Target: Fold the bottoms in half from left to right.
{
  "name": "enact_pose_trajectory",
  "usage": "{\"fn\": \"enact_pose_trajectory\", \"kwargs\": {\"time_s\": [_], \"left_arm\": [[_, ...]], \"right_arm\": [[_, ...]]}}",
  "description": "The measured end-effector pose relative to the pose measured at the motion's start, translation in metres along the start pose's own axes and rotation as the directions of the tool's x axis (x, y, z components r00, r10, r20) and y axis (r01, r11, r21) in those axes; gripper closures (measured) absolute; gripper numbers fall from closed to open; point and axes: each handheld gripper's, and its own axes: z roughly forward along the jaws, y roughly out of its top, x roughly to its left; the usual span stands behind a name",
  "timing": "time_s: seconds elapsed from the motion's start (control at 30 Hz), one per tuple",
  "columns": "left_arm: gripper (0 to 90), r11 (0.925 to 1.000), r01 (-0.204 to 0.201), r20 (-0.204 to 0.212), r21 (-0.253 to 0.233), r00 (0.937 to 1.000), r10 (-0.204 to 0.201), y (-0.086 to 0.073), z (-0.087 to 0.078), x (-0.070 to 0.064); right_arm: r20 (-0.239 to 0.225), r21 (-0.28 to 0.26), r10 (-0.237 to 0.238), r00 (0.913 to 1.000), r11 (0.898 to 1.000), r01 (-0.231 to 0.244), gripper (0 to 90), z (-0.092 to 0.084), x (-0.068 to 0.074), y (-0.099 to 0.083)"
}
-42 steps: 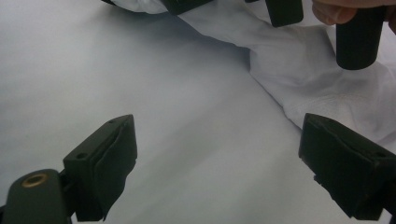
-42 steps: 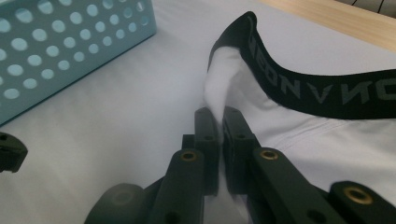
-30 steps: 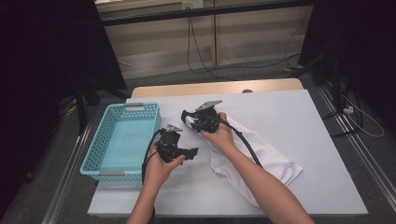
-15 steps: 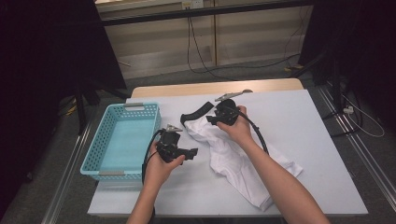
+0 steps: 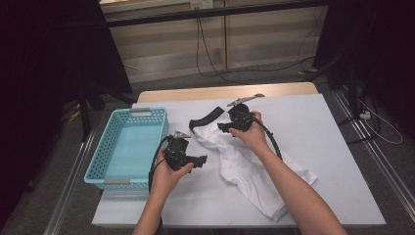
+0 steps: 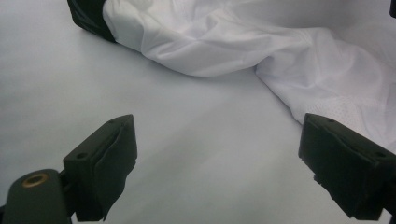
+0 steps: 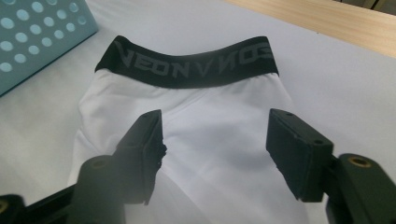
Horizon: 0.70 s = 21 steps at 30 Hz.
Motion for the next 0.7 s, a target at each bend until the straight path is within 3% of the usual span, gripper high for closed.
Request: {"fn": "enact_pose_trajectory", "kwargs": {"time_s": [0.3, 0.43, 0.7], "left_arm": [[11.9, 1.0, -0.003, -0.001, 0.004, 1.0, 0.003, 0.0, 0.0, 0.001], [11.9, 1.0, -0.002, -0.001, 0.003, 1.0, 0.002, 0.001, 0.001, 0.0], [11.9, 1.0, -0.003, 0.003, 0.005, 1.0, 0.003, 0.001, 0.001, 0.001]], "right_arm": [[0.047, -0.037, 0.035, 0.9983, 0.999, -0.033, 41.4, -0.001, -0.017, 0.0], [0.082, -0.03, 0.05, 0.9954, 0.998, -0.048, 43.0, 0.007, -0.025, -0.004], [0.104, -0.05, 0.088, 0.9907, 0.995, -0.083, 41.7, 0.025, -0.039, -0.008]]}}
